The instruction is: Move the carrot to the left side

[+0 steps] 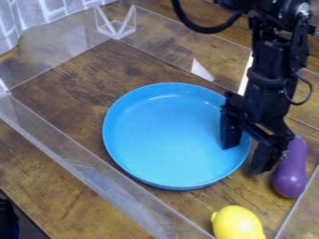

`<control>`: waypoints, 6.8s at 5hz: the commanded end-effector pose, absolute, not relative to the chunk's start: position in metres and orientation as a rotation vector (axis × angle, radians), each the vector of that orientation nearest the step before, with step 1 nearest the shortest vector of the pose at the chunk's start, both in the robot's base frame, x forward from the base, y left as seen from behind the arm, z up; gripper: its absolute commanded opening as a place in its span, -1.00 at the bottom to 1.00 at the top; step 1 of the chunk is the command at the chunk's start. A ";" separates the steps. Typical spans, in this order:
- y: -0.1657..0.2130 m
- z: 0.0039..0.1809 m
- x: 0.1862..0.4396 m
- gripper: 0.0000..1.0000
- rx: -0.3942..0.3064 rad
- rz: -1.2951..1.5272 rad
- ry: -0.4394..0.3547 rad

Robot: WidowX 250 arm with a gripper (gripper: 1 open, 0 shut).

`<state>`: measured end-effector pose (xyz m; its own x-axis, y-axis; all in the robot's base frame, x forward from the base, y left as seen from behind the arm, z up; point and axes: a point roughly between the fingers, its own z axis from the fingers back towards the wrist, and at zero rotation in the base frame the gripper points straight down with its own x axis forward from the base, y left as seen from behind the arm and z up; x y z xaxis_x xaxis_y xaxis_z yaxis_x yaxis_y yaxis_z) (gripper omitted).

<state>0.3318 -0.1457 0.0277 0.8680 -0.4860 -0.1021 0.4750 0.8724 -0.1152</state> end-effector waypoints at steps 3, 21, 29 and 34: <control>-0.163 0.061 0.310 -1.00 -0.105 -0.344 0.062; -0.182 0.024 0.255 1.00 -0.097 -0.435 0.104; -0.178 0.015 0.242 -1.00 -0.080 -0.750 0.143; -0.190 0.027 0.249 -1.00 -0.070 -0.924 0.141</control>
